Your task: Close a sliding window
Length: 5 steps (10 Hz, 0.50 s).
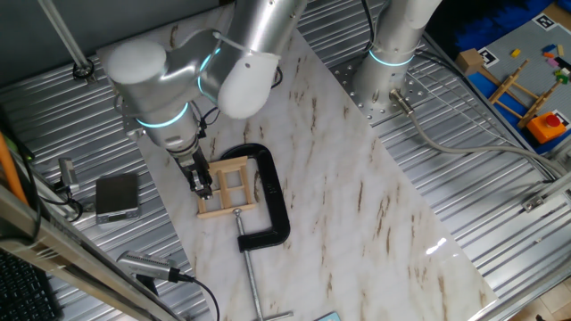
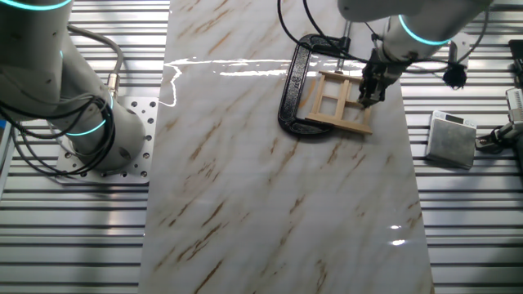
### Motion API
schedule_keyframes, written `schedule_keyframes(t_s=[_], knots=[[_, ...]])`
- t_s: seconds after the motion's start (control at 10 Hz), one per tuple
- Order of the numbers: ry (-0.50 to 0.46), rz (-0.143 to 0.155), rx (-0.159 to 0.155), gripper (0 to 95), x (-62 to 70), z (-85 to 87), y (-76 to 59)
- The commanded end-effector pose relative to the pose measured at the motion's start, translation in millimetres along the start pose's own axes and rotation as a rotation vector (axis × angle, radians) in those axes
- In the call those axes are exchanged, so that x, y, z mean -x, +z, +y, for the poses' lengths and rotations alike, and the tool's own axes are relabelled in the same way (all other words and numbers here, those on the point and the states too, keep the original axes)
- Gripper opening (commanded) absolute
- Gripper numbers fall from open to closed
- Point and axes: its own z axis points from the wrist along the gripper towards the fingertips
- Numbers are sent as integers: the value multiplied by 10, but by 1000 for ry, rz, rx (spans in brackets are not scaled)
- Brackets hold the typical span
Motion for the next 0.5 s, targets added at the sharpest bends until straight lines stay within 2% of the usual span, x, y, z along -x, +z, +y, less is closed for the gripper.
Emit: schedule_keyframes(t_s=[0.1, 0.3, 0.5], knots=[[-4, 4, -13, 380, 9, -13, 25], [-24, 15, -44, 380, 19, -30, 63], [-24, 26, -51, 380, 16, -34, 70]])
